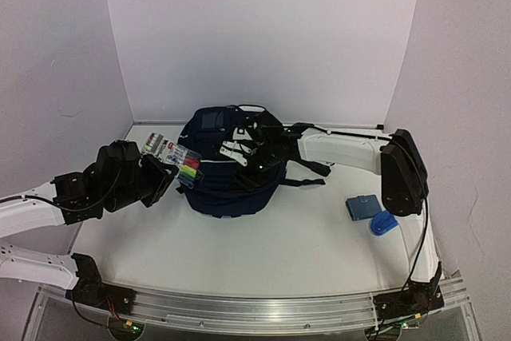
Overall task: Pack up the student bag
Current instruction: Place the stationery in the student bag.
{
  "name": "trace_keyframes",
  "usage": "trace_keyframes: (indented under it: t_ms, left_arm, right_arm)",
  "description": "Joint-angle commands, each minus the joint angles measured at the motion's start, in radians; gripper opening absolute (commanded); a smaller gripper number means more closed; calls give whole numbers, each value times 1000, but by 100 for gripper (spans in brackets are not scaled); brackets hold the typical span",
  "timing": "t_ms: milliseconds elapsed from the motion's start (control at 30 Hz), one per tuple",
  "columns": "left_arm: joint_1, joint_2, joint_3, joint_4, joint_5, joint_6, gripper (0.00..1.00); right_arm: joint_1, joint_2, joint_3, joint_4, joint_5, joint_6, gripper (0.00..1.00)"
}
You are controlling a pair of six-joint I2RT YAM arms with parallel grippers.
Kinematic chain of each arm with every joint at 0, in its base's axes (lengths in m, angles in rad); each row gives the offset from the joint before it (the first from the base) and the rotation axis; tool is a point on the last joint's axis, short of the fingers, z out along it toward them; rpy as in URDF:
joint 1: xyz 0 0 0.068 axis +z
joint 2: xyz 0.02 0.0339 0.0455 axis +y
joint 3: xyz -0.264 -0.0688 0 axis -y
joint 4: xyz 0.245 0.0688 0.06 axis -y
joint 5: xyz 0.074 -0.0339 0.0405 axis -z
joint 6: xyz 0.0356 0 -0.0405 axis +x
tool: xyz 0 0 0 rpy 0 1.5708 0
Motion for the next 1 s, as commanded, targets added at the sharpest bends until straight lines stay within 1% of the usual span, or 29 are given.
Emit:
trace_keyframes:
  t_ms: [0, 67, 167, 300, 433, 500, 567, 700, 767, 867, 967]
  left_arm:
    - [-7, -27, 1, -26, -74, -40, 0]
    - [-7, -25, 3, -29, -73, -39, 0]
    - [-8, -22, -4, -31, -69, -49, 0]
    - [-9, -24, -18, -18, -65, -58, 0]
    - [-9, -27, -32, -6, -65, -61, 0]
    - [-9, -28, -38, 1, -63, -62, 0]
    - [-9, -31, -44, 8, -61, -62, 0]
    - [-10, -33, -46, 12, -59, -56, 0]
    - [-10, -35, -45, 15, -60, -51, 0]
    - [-10, -34, -47, 17, -56, -49, 0]
    - [-11, -34, -53, 30, -52, -50, 0]
  right_arm:
    - [-1, 58, 72, 60, 131, -71, 71]
    - [-1, 76, 84, 84, 173, -73, 68]
    - [-2, 87, 101, 106, 228, -59, 61]
    - [-2, 64, 112, 111, 227, -56, 55]
    - [-1, 50, 142, 112, 242, -58, 44]
    - [0, 42, 155, 112, 250, -61, 42]
    - [-1, 29, 156, 109, 243, -67, 47]
    - [-2, -16, 108, 90, 157, -81, 67]
    - [-1, -39, 88, 61, 93, -82, 75]
    - [-2, -51, 74, 43, 67, -83, 79]
    - [-2, -3, 103, 38, 131, -85, 78]
